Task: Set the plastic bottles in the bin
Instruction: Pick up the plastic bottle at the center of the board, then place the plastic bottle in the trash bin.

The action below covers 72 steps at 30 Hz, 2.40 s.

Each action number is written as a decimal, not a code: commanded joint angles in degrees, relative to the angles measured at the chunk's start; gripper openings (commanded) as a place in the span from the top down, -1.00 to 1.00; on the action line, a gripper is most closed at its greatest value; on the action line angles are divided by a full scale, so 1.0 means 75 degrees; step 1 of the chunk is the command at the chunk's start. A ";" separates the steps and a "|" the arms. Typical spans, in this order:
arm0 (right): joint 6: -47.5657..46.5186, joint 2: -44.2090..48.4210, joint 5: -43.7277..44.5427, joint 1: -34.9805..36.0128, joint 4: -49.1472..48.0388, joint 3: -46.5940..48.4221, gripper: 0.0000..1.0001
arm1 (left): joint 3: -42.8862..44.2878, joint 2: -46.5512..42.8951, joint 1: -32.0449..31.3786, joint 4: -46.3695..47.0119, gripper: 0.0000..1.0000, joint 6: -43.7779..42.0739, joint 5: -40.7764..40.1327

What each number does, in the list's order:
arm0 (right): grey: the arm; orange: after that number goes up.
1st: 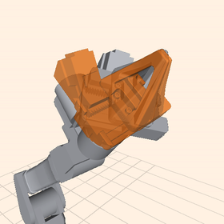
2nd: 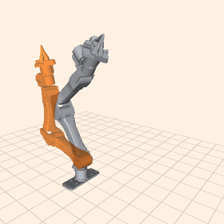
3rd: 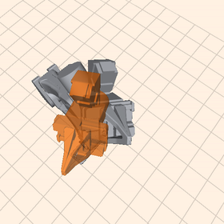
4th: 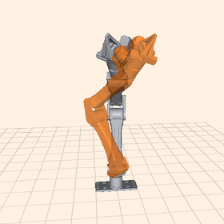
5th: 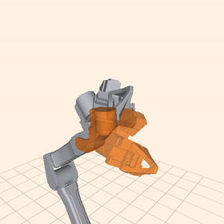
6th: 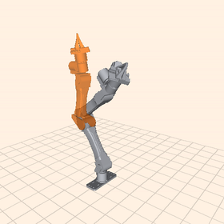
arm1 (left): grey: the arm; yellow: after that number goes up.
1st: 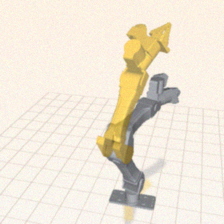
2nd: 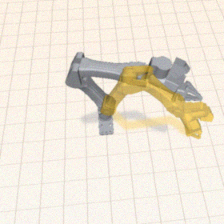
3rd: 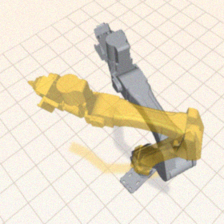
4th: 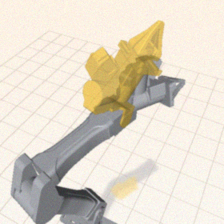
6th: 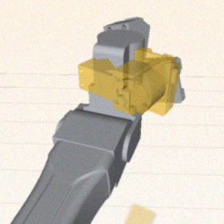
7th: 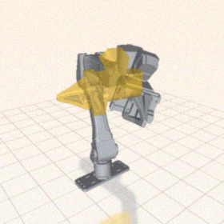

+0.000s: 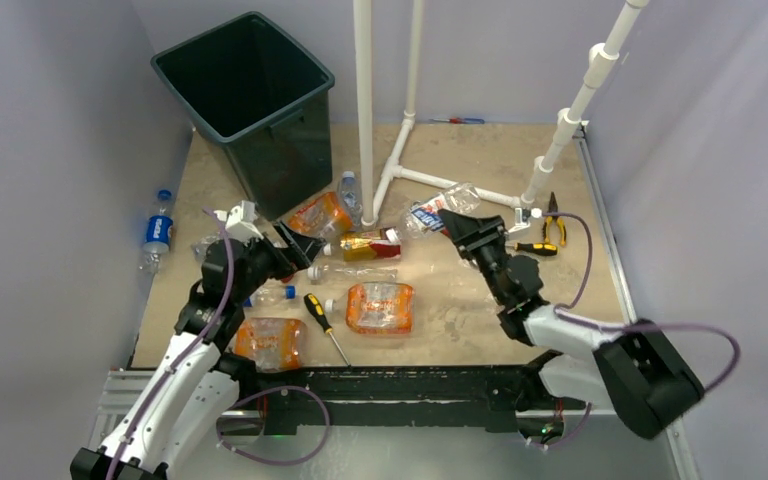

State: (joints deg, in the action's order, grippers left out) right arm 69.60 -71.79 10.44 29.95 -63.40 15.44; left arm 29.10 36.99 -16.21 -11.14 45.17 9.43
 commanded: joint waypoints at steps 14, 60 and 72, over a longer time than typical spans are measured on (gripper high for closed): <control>-0.2244 0.3418 -0.1732 0.1134 0.0094 -0.0583 0.19 | -0.1795 0.2107 -0.0584 0.8952 -0.84 0.3264 0.3720; -0.3558 0.4801 -0.1973 0.1432 0.3685 0.0683 -0.97 | 0.0688 0.1333 -0.3136 0.3835 1.00 -0.0660 0.2227; -0.6873 0.6350 -0.1367 0.1432 0.8805 0.4270 -0.98 | 0.3737 0.1439 -0.3136 -0.1682 1.00 -0.5263 0.1284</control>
State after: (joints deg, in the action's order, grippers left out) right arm 28.49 -22.81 -0.95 40.49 -8.56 39.22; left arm 52.69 45.95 -39.81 -9.69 18.92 20.71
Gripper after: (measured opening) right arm 0.987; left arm 0.313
